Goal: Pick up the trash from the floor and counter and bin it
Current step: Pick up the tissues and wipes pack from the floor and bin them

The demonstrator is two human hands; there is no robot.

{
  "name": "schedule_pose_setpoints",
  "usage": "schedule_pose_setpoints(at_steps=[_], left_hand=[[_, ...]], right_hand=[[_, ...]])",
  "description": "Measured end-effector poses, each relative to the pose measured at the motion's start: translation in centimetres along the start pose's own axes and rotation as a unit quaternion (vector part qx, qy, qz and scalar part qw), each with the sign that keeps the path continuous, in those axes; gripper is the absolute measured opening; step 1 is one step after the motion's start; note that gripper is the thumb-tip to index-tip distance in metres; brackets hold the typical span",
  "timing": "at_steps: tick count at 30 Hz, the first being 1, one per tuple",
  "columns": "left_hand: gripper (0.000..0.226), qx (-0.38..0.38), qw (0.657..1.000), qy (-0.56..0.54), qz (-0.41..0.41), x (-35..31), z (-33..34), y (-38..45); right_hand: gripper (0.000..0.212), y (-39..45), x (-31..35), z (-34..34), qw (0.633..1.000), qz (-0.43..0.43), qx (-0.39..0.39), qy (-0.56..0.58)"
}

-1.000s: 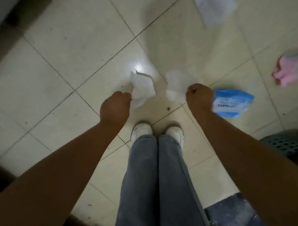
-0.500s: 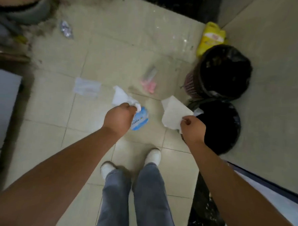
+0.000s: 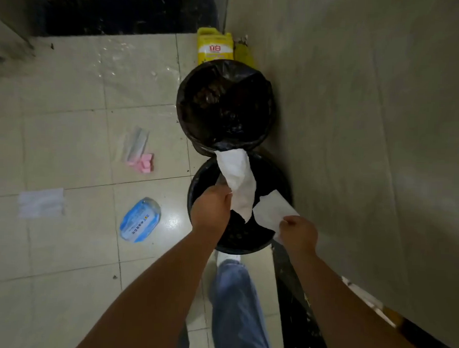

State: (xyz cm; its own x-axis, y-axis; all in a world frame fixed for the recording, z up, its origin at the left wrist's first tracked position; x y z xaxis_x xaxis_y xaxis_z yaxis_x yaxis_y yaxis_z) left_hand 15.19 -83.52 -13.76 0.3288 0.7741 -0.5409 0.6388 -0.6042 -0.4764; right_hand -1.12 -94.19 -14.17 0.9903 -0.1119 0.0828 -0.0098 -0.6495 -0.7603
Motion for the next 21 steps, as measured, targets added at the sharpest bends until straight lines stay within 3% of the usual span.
schedule_pose_setpoints(at_steps=[8, 12, 16, 21], left_hand=[[0.028, 0.056, 0.985, 0.073, -0.145, 4.6, 4.9, 2.3], [0.036, 0.077, 0.983, 0.125, -0.112, 5.8, 4.0, 1.9], [0.047, 0.131, 0.947, 0.288, -0.049, 8.8, 0.8, 0.4], [0.056, 0.142, 0.914, 0.369, -0.094, 13.5, -5.5, -2.3]], right_hand=[[0.037, 4.2, 0.0, 5.3, 0.992, 0.005, 0.125, 0.003], [0.056, 5.9, 0.1, 9.4, 0.979, -0.019, 0.203, -0.024], [0.056, 5.4, 0.9, 11.5, 0.972, -0.076, 0.202, -0.096], [0.053, 1.7, 5.1, 11.8, 0.956, -0.181, 0.146, -0.179]])
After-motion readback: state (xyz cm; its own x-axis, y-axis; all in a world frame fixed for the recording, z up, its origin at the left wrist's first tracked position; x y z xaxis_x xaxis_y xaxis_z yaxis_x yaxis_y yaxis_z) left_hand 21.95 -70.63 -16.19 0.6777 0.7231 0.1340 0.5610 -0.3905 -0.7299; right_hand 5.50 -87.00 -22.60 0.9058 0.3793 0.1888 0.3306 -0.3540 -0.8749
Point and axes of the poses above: each hand's wrist, its own y-axis towards the middle knuckle, its own z-axis out of the palm, x = y × z, the point moved 8 cm from there along y, towards the middle knuckle, and after that the axes turned 4 degrees about z, right-handed, at the moved point
